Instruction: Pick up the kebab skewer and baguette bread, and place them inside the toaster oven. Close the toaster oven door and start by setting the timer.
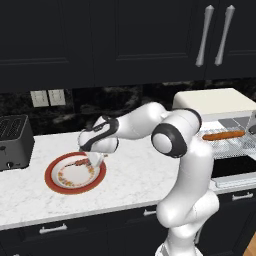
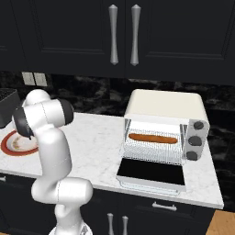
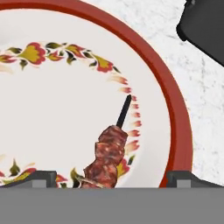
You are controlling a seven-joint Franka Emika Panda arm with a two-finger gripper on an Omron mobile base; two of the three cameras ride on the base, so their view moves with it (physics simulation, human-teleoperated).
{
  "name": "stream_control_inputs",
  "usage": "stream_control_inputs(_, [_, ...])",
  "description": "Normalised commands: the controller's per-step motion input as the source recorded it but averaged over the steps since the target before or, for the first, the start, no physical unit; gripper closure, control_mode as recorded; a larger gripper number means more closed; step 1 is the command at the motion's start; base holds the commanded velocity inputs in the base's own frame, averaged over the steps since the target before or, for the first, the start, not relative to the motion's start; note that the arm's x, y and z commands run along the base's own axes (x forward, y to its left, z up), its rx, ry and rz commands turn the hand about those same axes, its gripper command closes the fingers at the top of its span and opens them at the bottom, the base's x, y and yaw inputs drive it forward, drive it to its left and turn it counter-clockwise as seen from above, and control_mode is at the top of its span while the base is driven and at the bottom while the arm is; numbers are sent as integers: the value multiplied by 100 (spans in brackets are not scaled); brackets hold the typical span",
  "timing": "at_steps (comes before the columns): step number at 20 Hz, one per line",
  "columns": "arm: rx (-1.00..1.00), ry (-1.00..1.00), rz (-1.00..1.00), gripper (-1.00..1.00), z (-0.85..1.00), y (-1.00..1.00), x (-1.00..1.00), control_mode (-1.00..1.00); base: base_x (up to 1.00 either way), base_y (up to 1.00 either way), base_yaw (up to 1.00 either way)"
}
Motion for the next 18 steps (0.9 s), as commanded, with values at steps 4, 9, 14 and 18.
stream_control_inputs(4, [-5, 4, 0, -100, -22, 12, 23, -100, 0, 0, 0])
stream_control_inputs(9, [-5, 5, 0, -100, -26, 1, 3, -100, 0, 0, 0])
stream_control_inputs(14, [-4, 4, 0, -100, -25, 0, 0, -100, 0, 0, 0])
stream_control_inputs(18, [-3, 7, 0, 100, -28, 0, 0, -100, 0, 0, 0])
